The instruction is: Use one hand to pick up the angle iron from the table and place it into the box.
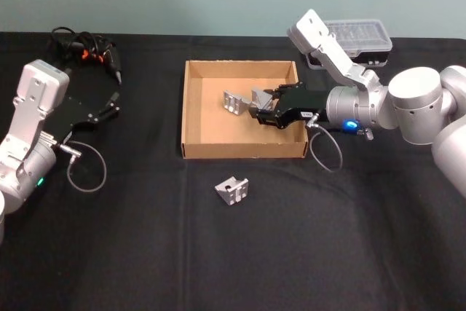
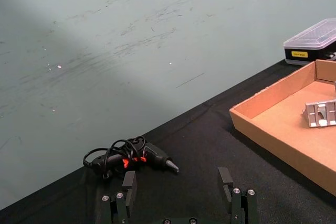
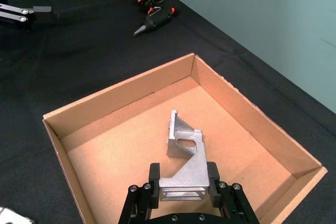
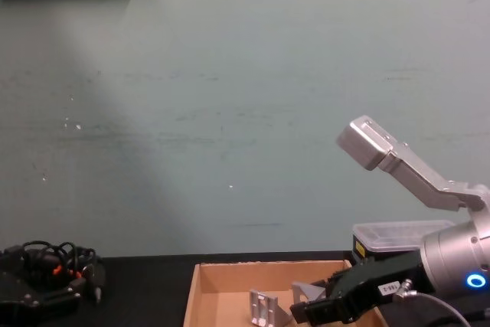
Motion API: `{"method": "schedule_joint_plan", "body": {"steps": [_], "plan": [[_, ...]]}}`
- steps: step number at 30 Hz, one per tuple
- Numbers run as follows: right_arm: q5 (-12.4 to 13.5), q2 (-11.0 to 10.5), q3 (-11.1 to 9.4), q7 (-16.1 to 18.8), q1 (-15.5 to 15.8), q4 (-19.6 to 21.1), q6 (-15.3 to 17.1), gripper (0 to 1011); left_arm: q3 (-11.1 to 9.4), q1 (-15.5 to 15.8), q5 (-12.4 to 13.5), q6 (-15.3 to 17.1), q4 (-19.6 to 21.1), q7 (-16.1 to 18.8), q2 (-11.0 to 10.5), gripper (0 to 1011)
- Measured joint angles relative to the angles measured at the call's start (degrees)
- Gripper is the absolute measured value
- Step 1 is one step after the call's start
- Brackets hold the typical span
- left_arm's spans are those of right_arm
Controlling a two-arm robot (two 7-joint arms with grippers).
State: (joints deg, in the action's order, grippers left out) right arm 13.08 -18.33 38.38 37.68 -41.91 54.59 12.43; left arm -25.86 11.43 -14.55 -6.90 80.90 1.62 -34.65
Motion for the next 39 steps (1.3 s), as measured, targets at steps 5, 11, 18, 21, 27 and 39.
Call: {"method": "schedule_joint_plan", "body": {"steps": [5,11,18,21,27,39], "plan": [[-0.38,0.49,-0.19,0.13,-0.16,-0.6,0.58,530,0.0,0.0,0.0,0.0,0.0,0.0,0.0,1011],[-1.13,0.8,-0.33,0.14,-0.17,-0.6,1.28,530,0.0,0.0,0.0,0.0,0.0,0.0,0.0,1011],[-1.47,0.91,-0.33,0.14,-0.15,-0.52,1.49,530,0.0,0.0,0.0,0.0,0.0,0.0,0.0,1011],[-1.45,0.9,-0.33,0.14,-0.13,-0.5,1.48,530,0.0,0.0,0.0,0.0,0.0,0.0,0.0,1011],[-1.41,0.88,-0.36,0.14,-0.1,-0.47,1.46,530,0.0,0.0,0.0,0.0,0.0,0.0,0.0,1011],[-1.32,0.83,-0.36,0.16,-0.07,-0.44,1.39,530,0.0,0.0,0.0,0.0,0.0,0.0,0.0,1011]]}}
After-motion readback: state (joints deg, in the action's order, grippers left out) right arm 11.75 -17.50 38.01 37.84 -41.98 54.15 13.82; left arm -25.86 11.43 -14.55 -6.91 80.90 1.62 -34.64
